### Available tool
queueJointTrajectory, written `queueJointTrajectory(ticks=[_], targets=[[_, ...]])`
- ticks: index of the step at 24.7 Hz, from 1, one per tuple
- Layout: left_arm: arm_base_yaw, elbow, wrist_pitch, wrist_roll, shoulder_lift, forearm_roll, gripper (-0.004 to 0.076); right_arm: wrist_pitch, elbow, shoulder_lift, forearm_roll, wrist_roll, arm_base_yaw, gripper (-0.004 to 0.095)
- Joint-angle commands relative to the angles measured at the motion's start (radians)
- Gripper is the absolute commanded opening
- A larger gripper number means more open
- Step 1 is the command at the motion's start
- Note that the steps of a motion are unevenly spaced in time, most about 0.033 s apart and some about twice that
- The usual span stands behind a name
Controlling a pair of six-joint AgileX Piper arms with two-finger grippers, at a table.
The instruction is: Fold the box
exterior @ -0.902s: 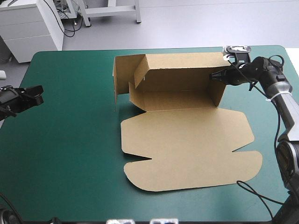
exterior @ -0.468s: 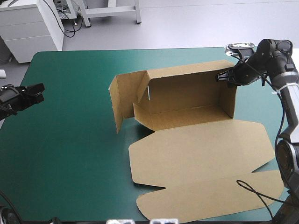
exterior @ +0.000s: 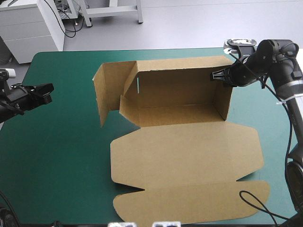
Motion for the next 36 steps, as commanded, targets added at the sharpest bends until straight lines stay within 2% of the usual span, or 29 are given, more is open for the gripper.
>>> queueJointTrajectory(ticks=[1, 9, 16, 23, 36], targets=[[-0.02, -0.025, -0.005, 0.008, -0.025, -0.075, 0.0009, 0.003, 0.031, -0.088, 0.02, 0.028, 0.031, -0.0012], [-0.022, -0.025, -0.005, 0.008, -0.025, -0.083, 0.0009, 0.003, 0.255, -0.218, 0.01, 0.043, 0.033, -0.0012], [-0.022, -0.025, -0.008, 0.008, -0.025, -0.085, 0.0009, 0.0, 0.325, -0.183, -0.043, 0.043, 0.033, -0.0012], [-0.022, -0.025, -0.009, 0.008, -0.025, -0.085, 0.0009, -0.006, 0.265, -0.004, -0.045, 0.021, 0.033, -0.0012], [-0.022, -0.025, -0.009, 0.008, -0.025, -0.085, 0.0009, -0.022, -0.022, 0.222, -0.053, -0.008, 0.033, -0.0013]])
